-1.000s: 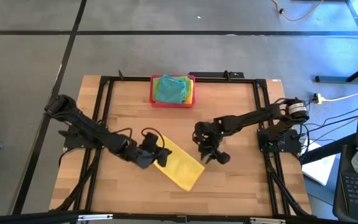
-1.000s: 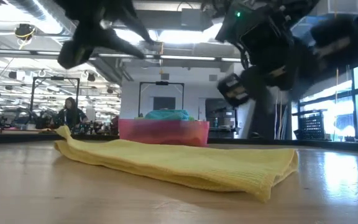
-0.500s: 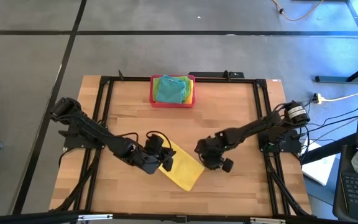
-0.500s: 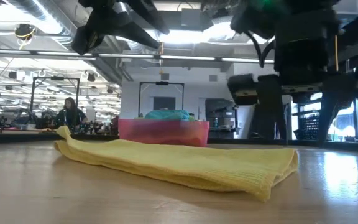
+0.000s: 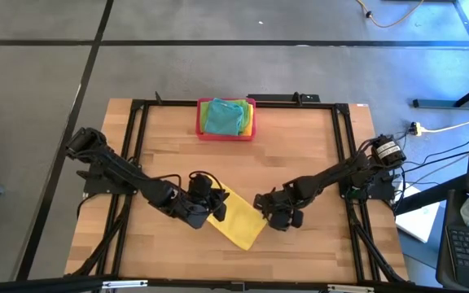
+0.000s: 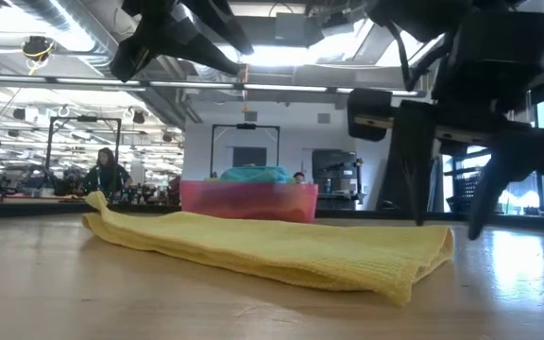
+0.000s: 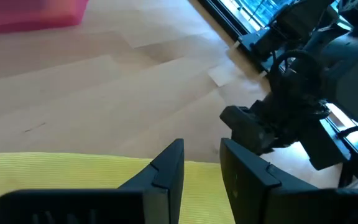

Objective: Fold microfiber towels
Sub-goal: Fold the yellow microfiber cloth

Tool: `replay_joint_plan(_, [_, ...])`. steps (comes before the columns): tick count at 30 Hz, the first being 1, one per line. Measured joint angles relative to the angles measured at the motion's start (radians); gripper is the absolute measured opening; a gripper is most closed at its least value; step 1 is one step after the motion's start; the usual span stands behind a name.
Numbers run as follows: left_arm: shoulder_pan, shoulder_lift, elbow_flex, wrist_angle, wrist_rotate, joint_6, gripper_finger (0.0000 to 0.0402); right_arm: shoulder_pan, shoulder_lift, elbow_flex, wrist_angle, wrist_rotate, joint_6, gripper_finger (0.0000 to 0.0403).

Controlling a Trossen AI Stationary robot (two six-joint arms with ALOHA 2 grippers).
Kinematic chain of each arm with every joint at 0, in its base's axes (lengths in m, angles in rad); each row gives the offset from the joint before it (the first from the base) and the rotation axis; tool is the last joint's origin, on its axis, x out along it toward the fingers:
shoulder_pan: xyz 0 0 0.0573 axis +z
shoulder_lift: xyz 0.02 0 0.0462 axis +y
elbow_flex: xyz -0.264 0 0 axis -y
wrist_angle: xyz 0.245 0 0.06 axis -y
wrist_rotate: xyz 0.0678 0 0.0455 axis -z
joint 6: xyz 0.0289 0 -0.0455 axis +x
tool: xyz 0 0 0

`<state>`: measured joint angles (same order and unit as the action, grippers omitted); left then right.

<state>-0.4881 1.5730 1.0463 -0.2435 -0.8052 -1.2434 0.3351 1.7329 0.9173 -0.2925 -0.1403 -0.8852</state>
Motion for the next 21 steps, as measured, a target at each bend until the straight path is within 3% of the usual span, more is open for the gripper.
replay_joint_plan(4, [-0.006,0.0,0.0,0.0,0.008,0.04,0.0096,0.011,0.001,0.0,0.002,-0.036,-0.036,0.0161])
replay_joint_plan(12, [-0.053,0.0,0.0,-0.011,0.048,0.041,0.0096,0.015,0.048,0.002,0.024,0.03,-0.034,0.0155])
replay_joint_plan(21, [-0.132,0.0,0.0,-0.017,0.048,-0.012,0.0096,0.031,0.07,0.012,0.005,0.029,0.019,0.0063])
